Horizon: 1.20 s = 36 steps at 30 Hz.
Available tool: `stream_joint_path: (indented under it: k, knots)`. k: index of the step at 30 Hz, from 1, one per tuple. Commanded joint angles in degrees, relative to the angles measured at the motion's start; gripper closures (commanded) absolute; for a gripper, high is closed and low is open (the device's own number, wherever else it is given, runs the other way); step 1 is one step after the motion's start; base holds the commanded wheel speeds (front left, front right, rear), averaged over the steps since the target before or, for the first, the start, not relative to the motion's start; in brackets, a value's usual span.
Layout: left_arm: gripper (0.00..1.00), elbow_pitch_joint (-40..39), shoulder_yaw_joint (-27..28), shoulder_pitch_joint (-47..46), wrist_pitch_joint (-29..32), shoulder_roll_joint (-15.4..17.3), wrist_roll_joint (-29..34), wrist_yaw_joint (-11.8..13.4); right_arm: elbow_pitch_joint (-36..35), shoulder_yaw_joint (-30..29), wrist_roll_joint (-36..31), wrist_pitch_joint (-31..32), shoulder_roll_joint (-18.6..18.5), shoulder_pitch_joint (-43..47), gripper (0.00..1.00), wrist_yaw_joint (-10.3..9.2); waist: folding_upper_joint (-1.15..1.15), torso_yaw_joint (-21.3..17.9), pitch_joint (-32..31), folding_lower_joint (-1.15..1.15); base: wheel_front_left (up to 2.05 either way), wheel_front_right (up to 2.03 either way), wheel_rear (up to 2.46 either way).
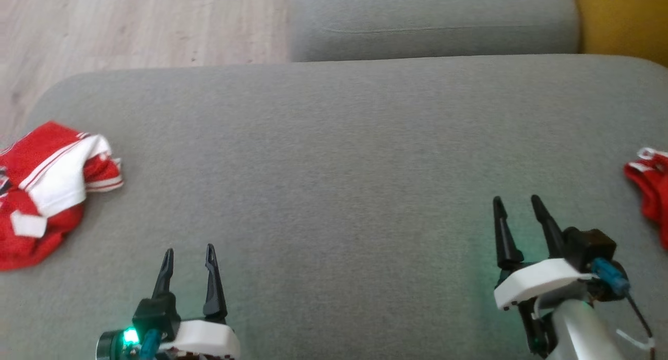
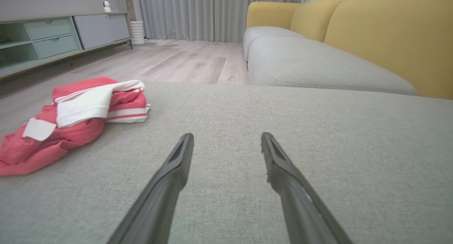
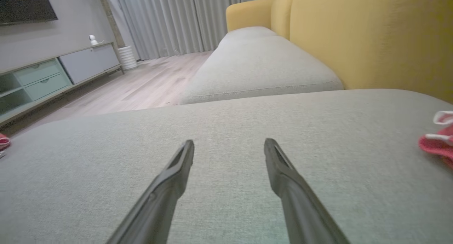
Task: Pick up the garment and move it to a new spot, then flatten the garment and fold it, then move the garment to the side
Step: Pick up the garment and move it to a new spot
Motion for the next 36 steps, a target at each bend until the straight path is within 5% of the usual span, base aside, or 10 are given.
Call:
stream_joint_path:
  k: [1,14,20,29,36]
  knots:
    - [0.0,-1.6,1.8,-1.3,-0.3,0.2,-0.4,0.5,-1.5,2.3,-0.2,-0.6,0.0,-1.1,0.0,0.19,0.0,2.7,0.7,0.0,0.0,0.0,0.0]
    - [0.0,-1.7,5.2,-1.5,-0.3,0.2,-2.6,1.9,-1.2,6.5,0.2,-0.6,0.0,-2.6,0.0,0.19,0.0,19.7,4.0,0.0,0.0,0.0,0.0]
    - [0.0,-1.5,8.5,-0.8,-0.3,0.2,-5.8,2.5,-0.8,9.9,0.6,-0.6,0.0,-4.5,0.0,0.19,0.0,24.6,5.3,0.0,0.0,0.0,0.0]
    - [0.0,-0.8,15.1,-6.1,-0.3,0.2,-7.7,-0.9,-1.2,14.2,-0.9,-0.6,0.0,-8.3,0.0,0.19,0.0,23.7,9.8,0.0,0.0,0.0,0.0]
    - [0.0,6.4,19.0,-23.2,-0.3,6.2,-4.2,-9.0,-3.1,15.4,-3.2,-0.6,-0.2,-11.9,0.0,0.19,0.0,18.7,17.9,0.0,0.0,0.0,0.0]
